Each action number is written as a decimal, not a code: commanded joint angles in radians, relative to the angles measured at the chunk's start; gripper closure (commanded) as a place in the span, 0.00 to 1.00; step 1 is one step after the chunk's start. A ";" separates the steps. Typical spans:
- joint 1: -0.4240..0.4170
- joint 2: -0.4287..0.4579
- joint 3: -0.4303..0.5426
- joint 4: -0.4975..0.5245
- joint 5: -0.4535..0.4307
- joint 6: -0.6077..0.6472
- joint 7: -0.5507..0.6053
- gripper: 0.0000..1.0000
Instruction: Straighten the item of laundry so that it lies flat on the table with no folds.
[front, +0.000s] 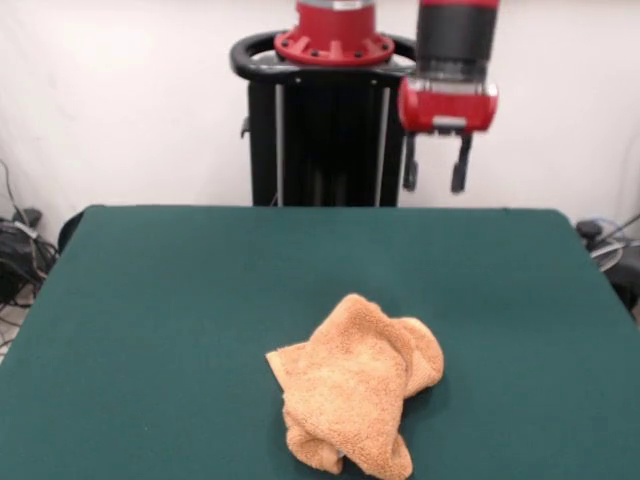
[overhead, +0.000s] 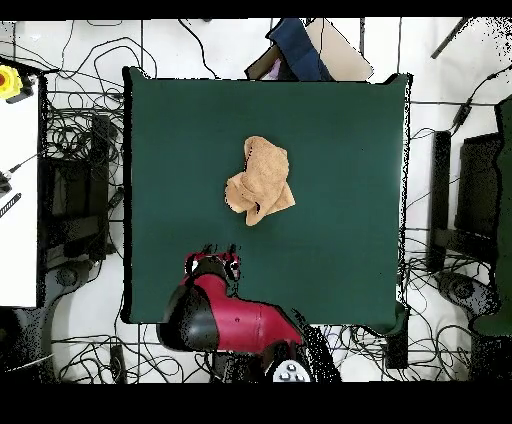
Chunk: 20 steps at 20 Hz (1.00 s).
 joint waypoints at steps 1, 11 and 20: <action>0.107 0.128 -0.068 -0.061 0.155 0.001 0.272 0.00; 0.046 0.085 -0.051 -0.183 0.204 0.188 0.166 0.00; 0.075 0.069 -0.098 -0.408 0.199 0.592 0.173 0.00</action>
